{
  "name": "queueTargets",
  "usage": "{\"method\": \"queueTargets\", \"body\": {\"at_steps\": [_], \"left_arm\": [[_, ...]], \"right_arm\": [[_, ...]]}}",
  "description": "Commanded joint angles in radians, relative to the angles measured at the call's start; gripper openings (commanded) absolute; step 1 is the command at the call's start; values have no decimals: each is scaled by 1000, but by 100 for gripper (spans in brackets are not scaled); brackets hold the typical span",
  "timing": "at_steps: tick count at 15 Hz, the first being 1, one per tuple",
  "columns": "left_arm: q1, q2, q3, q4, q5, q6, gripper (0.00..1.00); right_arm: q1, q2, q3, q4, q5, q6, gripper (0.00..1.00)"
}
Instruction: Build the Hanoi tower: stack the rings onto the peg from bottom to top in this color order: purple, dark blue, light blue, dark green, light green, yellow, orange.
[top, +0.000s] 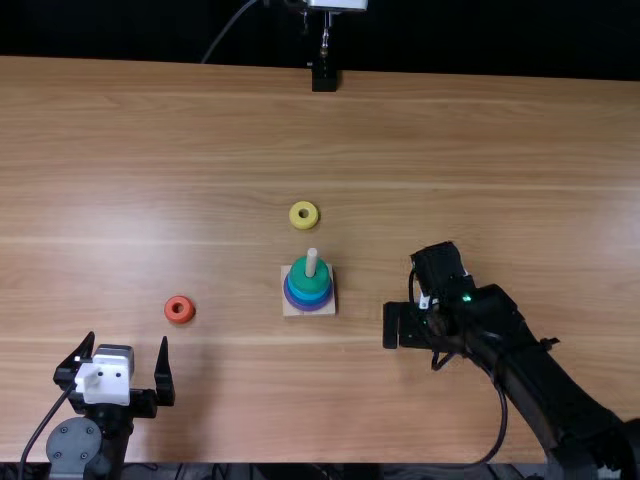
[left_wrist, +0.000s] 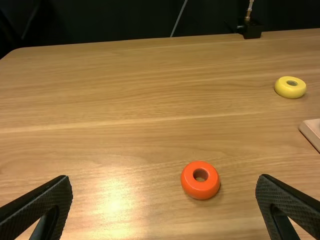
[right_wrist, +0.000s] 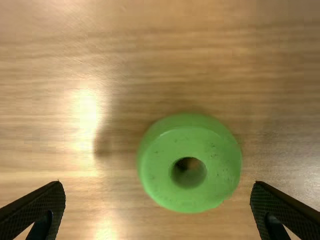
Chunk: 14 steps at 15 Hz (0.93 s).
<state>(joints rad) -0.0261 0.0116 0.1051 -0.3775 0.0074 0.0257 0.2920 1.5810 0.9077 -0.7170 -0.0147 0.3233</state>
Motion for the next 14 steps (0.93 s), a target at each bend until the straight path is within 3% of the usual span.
{"method": "queueTargets", "body": {"at_steps": [1,14], "left_arm": [[-1,-12,-105,-81,2,11,100],[-1,-12,-105,-81,2,11,100]], "right_arm": [[-37,11,65,-9,24,12,100],[-44,112,79,-35,24,8,100]]}}
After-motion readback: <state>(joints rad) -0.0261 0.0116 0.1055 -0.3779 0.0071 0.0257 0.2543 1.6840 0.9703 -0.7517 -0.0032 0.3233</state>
